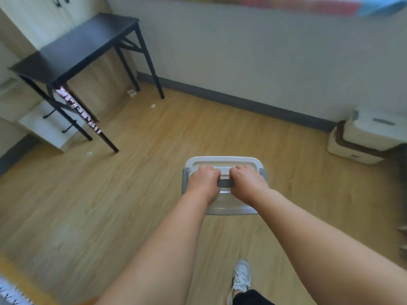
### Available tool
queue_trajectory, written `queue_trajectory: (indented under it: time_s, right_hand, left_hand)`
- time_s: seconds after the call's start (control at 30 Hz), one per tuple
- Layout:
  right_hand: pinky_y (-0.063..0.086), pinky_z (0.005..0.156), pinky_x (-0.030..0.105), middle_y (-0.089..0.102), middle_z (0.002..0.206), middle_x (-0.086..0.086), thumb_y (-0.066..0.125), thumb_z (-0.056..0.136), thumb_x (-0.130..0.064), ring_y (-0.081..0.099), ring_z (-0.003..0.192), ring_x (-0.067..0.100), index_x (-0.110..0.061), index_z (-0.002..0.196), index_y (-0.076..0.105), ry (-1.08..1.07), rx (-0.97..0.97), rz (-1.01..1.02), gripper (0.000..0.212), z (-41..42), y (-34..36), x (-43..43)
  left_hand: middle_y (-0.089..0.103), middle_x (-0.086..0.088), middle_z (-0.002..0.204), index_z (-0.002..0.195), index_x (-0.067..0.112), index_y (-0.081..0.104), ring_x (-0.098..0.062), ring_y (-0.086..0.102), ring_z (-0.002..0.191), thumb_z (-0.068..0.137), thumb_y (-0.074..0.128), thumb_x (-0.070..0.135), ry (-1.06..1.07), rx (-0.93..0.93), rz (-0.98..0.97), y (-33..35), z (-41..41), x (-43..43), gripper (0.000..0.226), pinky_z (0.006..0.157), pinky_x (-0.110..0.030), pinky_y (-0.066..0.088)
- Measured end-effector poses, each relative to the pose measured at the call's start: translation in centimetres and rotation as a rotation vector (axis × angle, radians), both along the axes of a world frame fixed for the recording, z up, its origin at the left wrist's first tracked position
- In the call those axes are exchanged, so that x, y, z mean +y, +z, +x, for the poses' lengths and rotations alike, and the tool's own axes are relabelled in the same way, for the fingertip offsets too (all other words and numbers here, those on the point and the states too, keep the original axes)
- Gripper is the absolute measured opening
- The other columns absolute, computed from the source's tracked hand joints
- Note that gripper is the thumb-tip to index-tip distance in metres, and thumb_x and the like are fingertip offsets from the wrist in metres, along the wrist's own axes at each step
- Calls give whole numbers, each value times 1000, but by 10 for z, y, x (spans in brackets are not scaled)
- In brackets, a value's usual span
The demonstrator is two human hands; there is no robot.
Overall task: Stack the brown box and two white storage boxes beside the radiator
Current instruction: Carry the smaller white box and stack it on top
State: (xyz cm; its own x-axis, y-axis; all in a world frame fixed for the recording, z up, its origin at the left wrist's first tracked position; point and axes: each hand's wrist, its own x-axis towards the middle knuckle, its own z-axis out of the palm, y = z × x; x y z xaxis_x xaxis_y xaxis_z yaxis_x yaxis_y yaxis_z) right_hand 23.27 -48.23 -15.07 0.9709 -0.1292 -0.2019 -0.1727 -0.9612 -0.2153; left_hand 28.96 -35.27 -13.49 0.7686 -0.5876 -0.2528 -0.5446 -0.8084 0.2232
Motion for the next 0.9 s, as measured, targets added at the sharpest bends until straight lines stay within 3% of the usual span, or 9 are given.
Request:
queue_trajectory:
  time_s: [0.33,0.57,0.73,0.9]
  right_hand:
    - [32,67,32,54,105,7,47,87,-9,51,102,27,-12,98,53,-284,33,34,13,-38,3,-189]
    - [42,77,36,55,113,8,49,87,-10,53,106,28,-12,102,54,-499,61,89,16,-68,-2,-285]
    - [38,74,33,53,112,7,48,86,-5,51,108,27,-13,100,52,-668,56,79,17,-87,-7,-367]
    - [43,81,37,53,110,6,47,85,-5,48,109,26,-14,96,51,-812,74,95,15,-91,-2,-453]
  left_hand:
    - [59,-7,106,96,12,61,-27,54,104,85,54,12,-243,-2,-15,-2,-7,-208,14,70,-34,40]
    - [59,-6,105,100,12,64,-25,53,104,86,54,13,-480,-17,-20,-8,-15,-326,17,67,-32,38]
    - [60,-6,104,99,11,65,-25,54,102,86,54,13,-677,-34,-23,-10,-20,-425,18,64,-32,38]
    - [59,-6,104,100,12,65,-25,54,101,87,52,14,-841,-35,-8,-10,-11,-532,18,67,-33,42]
